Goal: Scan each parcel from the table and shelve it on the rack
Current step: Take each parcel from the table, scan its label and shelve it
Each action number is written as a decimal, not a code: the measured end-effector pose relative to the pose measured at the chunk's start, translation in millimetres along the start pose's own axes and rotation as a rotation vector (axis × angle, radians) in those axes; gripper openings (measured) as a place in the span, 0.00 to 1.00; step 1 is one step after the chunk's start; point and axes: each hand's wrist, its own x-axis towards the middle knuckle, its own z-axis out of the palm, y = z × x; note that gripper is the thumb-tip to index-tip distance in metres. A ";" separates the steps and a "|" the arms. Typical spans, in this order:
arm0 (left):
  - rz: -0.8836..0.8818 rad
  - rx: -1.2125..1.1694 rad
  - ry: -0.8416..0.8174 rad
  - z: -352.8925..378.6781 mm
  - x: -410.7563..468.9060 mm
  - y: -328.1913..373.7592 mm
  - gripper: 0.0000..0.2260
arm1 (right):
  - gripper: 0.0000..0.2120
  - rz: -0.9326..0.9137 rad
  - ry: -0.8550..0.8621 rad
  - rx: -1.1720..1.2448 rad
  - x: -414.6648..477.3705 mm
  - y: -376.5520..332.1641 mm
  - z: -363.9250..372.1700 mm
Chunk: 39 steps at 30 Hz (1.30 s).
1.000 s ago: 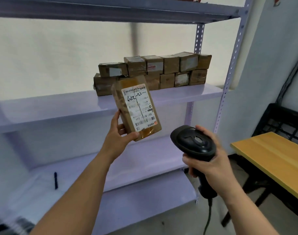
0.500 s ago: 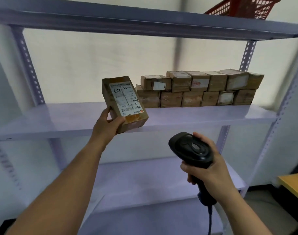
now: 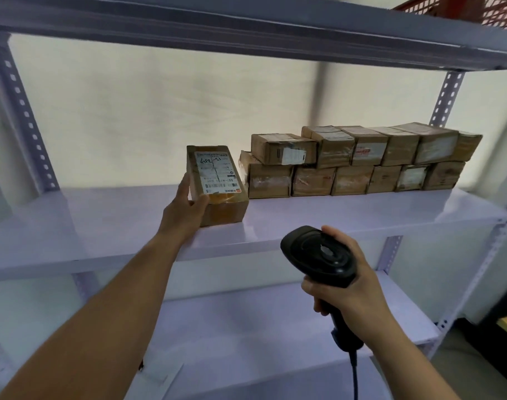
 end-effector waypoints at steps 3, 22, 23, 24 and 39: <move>0.076 0.064 -0.007 3.8 12.5 -7.8 0.21 | 0.40 -0.011 0.008 -0.010 12.6 1.5 11.0; 0.204 0.330 -0.128 23.6 111.8 -13.7 0.27 | 0.40 -0.007 0.093 0.007 64.4 25.6 44.9; 0.209 0.331 -0.132 26.5 113.2 -12.5 0.27 | 0.40 -0.005 0.098 0.008 65.6 26.3 43.8; 0.214 0.331 -0.133 29.3 115.0 -12.2 0.27 | 0.40 -0.003 0.103 0.006 66.5 27.0 42.6; 0.272 0.496 0.059 38.4 77.5 2.1 0.37 | 0.39 -0.018 0.120 0.004 42.7 21.8 4.3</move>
